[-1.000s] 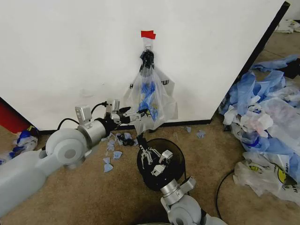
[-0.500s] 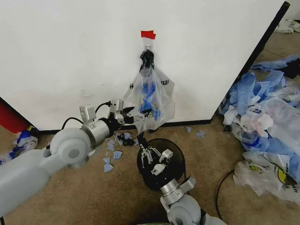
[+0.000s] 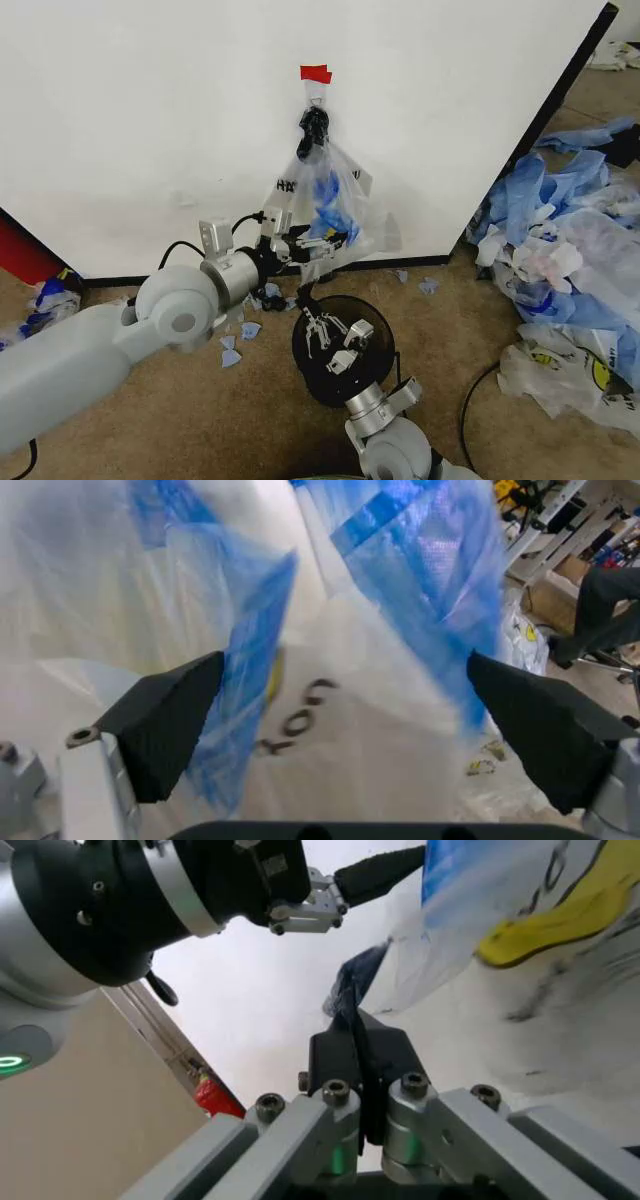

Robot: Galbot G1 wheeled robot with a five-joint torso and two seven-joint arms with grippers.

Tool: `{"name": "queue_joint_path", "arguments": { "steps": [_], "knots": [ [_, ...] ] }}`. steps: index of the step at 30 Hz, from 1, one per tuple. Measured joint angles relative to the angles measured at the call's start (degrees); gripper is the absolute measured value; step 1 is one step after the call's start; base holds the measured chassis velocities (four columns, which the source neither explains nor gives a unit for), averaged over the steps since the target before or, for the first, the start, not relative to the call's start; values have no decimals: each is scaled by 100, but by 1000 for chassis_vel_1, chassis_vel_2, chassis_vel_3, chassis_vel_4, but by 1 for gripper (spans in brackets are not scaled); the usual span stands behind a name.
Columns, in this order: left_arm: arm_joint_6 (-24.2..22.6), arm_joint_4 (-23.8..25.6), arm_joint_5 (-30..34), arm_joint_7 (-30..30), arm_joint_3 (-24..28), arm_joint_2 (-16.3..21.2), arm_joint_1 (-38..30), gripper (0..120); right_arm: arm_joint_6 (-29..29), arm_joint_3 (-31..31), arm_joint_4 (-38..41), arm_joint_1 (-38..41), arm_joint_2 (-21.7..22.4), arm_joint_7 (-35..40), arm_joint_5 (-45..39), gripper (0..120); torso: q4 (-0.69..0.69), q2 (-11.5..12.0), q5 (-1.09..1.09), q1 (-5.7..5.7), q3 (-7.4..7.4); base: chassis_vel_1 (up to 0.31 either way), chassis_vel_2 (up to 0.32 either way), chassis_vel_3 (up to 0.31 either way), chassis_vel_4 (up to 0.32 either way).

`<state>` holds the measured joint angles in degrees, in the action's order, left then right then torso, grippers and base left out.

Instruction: Pick up the garbage bag from the wall and place it over the trash bin.

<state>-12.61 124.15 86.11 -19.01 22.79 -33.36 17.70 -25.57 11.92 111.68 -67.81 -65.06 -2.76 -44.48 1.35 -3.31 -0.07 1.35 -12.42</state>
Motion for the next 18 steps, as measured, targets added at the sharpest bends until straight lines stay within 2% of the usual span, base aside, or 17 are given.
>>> {"name": "queue_joint_path", "arguments": {
  "steps": [10,18],
  "knots": [
    [15,-79,-51,-6,5,-51,121,94,-7,5,22,-37,-16,-5,41,0,0,0,-1,0,0,0,0,0,0],
    [69,-104,-102,16,-23,98,149,94,-9,0,60,-80,-11,-15,54,0,0,0,0,0,0,0,0,0,0]
  ]
}}
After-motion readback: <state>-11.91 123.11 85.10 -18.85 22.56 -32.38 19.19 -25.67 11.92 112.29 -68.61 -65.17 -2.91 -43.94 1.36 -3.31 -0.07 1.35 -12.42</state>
